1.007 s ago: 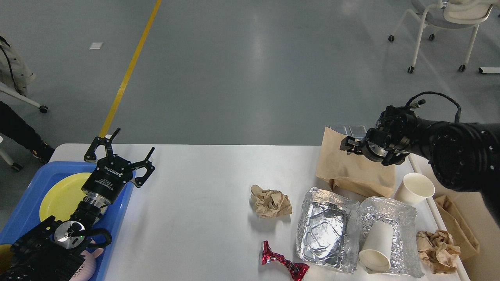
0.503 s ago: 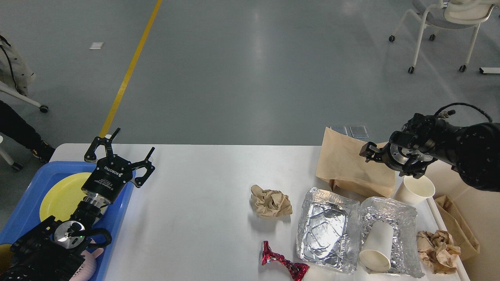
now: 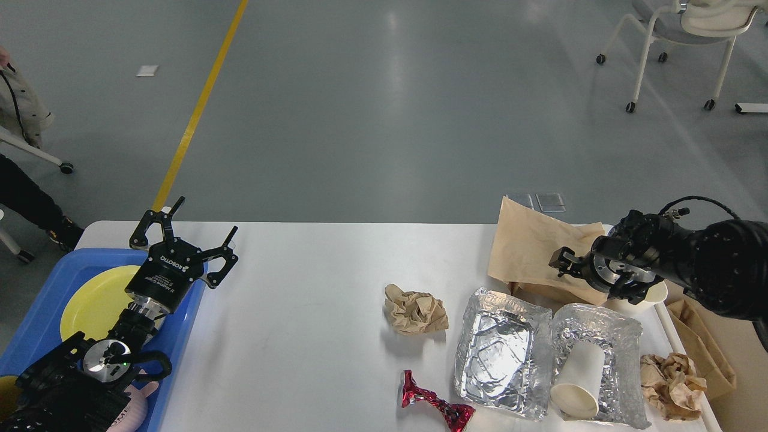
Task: Tidy desktop
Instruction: 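Drag the brown paper bag toward the table center with the right gripper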
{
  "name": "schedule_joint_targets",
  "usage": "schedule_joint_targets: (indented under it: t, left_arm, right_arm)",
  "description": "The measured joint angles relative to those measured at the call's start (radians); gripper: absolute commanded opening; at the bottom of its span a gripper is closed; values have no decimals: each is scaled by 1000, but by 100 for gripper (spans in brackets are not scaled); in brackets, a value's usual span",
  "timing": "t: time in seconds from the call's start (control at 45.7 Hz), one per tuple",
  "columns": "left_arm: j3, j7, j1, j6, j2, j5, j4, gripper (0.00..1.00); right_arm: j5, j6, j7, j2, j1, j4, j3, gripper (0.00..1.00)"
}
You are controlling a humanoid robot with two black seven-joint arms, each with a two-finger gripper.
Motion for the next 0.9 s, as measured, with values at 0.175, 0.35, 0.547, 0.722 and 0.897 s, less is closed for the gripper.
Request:
schedule_joint_targets:
  t: [0.175,0.35,0.547,0.722,0.897]
  left_arm:
    - [0,-1,0,0,0,0,0,99]
    - [0,-1,0,0,0,0,0,99]
    - [0,0,0,0,0,1,0,99]
    - [0,0,0,0,0,1,0,99]
    - [0,0,0,0,0,1,0,99]
  right_arm:
    - [-2,-18,3,2,-21,-6,2,56]
    - [-2,-24,9,2,-26,-7,19,25]
    - [-2,-10,20,3,-28,-4,50,0]
    - [-2,-17,34,3,-28,-3,51,0]
    - [-2,-37,44,3,-28,-3,61,0]
